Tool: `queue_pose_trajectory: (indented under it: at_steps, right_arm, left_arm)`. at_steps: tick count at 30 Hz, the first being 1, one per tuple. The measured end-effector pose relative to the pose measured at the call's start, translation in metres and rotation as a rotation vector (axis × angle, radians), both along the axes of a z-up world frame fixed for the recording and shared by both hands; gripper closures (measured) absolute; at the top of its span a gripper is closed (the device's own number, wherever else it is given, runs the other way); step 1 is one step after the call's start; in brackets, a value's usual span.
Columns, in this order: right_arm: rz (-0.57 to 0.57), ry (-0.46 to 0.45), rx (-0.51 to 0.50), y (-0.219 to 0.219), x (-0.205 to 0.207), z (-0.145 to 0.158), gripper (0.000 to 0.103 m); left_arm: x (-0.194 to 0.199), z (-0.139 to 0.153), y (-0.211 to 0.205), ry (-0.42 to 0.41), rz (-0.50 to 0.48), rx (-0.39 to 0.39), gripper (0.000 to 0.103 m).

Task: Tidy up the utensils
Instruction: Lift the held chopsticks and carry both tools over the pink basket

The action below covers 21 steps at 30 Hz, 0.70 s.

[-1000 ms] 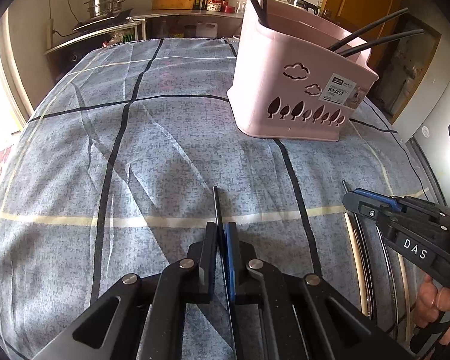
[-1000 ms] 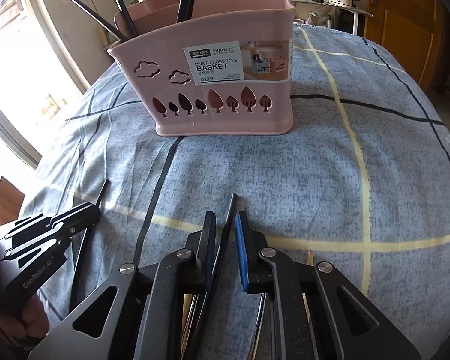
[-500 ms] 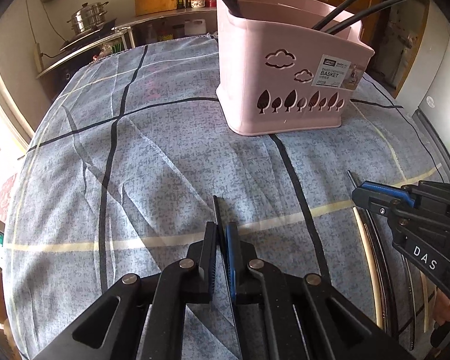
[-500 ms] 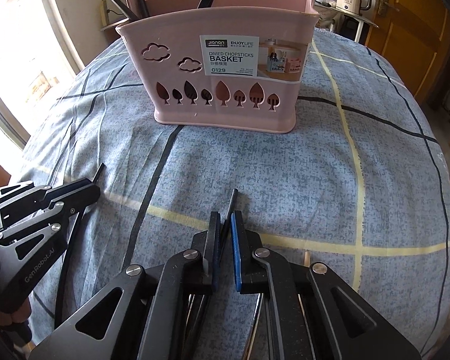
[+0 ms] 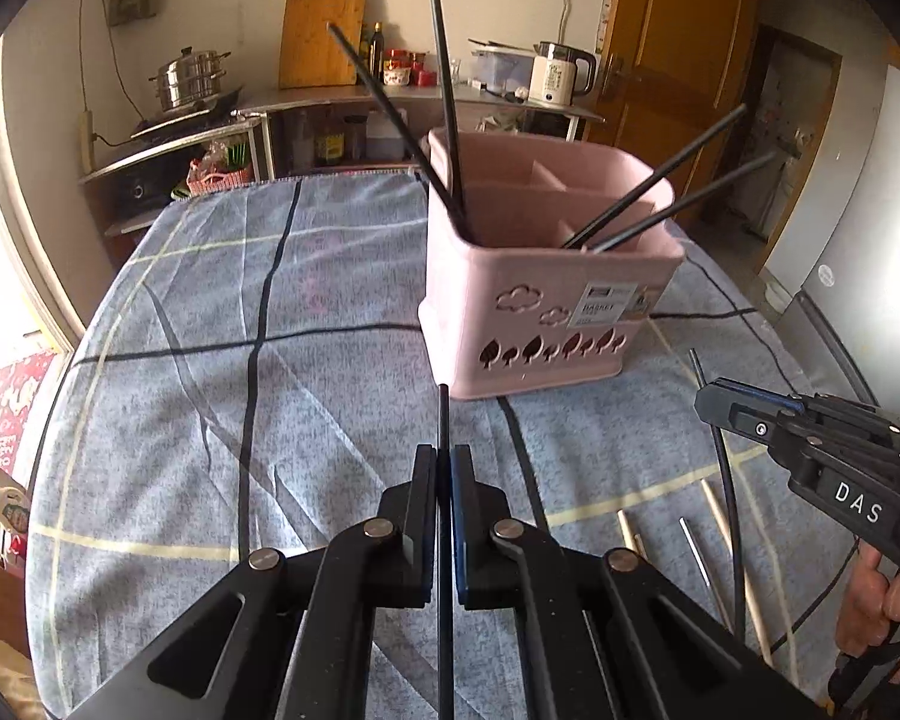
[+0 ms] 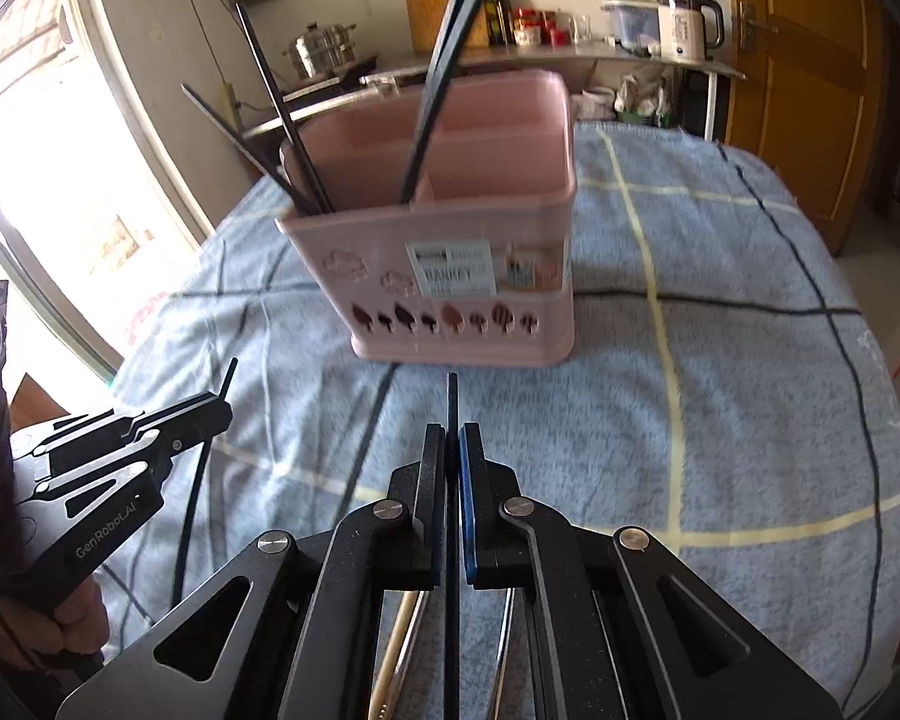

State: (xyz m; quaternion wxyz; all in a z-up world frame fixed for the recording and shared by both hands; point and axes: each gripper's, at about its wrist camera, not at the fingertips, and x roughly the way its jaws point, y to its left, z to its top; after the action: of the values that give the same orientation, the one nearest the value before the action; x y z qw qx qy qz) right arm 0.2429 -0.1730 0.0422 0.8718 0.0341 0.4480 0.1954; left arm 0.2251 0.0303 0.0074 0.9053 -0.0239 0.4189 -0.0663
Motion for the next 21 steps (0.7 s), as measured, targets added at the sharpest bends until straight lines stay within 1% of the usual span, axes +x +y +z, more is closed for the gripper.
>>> queue_pose_trajectory:
  at_steps: [8,12,16,21]
  right_arm:
    - [-0.024,-0.176,0.049,-0.013,-0.002,0.065,0.099]
    - [-0.03,-0.259,0.058,-0.014,-0.004,0.092,0.099]
    - [-0.034,-0.293,0.062,-0.017,-0.008,0.102,0.099]
    - [-0.039,-0.285,0.063,-0.023,-0.017,0.096,0.099]
  left_arm:
    - [-0.001,0.062,0.001,-0.144,-0.015,-0.027,0.099]
    - [0.001,0.087,0.002,-0.205,-0.019,-0.04,0.099]
    - [-0.002,0.099,0.004,-0.244,-0.016,-0.053,0.099]
    - [-0.012,0.095,0.009,-0.246,-0.001,-0.066,0.099]
